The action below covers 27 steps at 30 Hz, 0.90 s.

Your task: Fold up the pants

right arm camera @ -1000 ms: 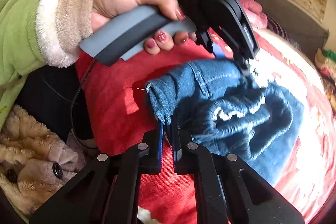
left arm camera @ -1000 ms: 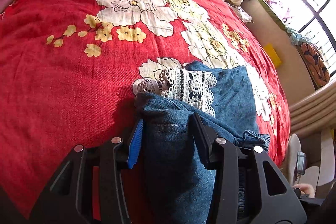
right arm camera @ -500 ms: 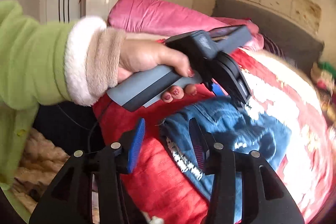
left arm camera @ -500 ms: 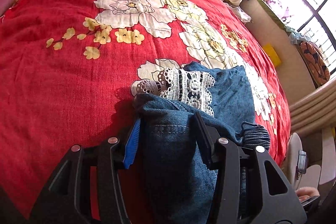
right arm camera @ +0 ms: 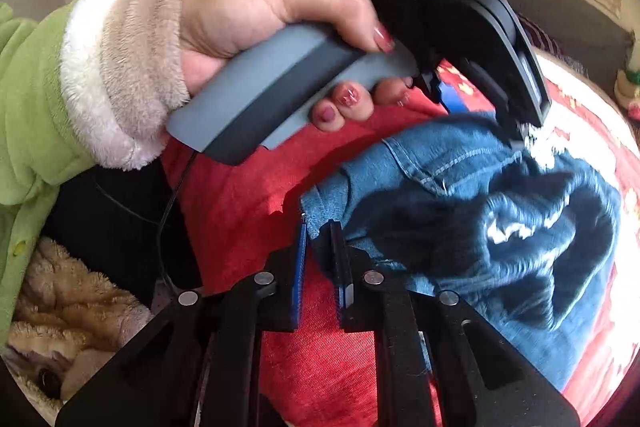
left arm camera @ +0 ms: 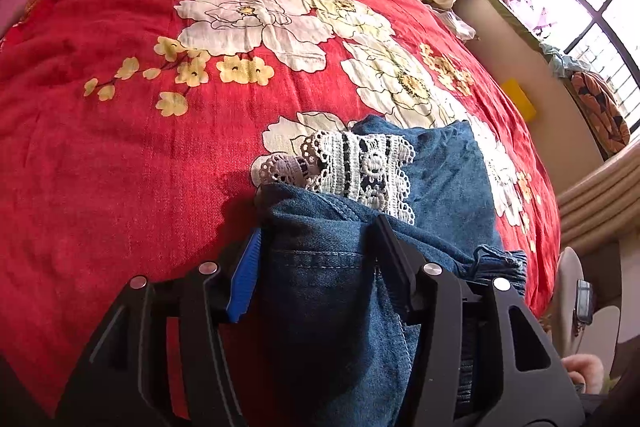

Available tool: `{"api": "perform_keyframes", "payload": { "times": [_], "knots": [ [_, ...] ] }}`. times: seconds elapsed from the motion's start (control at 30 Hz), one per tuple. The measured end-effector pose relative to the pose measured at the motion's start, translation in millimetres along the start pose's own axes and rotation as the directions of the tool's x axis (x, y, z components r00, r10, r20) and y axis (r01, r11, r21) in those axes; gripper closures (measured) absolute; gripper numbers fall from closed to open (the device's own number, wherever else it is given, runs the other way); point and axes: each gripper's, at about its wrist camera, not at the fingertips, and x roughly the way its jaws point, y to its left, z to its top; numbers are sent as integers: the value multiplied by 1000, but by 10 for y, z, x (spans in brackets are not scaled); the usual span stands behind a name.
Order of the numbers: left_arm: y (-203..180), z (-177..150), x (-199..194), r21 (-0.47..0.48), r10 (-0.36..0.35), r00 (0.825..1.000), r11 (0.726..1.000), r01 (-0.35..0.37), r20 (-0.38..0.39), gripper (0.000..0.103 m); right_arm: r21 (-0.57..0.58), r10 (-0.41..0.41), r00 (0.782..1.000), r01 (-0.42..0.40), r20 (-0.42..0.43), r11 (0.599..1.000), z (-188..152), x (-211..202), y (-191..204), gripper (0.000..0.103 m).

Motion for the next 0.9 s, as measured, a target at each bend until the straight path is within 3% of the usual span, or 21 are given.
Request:
{"api": "perform_keyframes", "payload": {
  "times": [0.2, 0.33, 0.43, 0.6, 0.8, 0.9],
  "knots": [
    [-19, -15, -32, 4, 8, 1000, 1000, -8, 13, 58, 112, 4, 994, -17, 112, 994, 130, -454, -96, 85],
    [-46, -25, -66, 3, 9, 1000, 1000, -9, 24, 58, 176, -40, 978, 3, 205, 984, 177, -762, -197, 72],
    [-68, -39, -109, 4, 10, 999, 1000, -11, 33, 58, 207, -69, 983, 32, 172, 978, 196, -662, -283, 71],
    [-115, -57, -160, 22, 20, 999, 1000, -21, 46, 58, 316, -115, 993, 118, -29, 941, 106, -293, -429, 71],
    [-152, -77, -210, 28, 24, 998, 999, -26, 58, 58, 343, -104, 995, 98, -2, 934, 81, -357, -441, 71],
    [-157, -83, -261, 23, 16, 997, 1000, -18, 70, 58, 345, -91, 995, 71, 43, 936, 27, -505, -388, 59]
  ]
}}
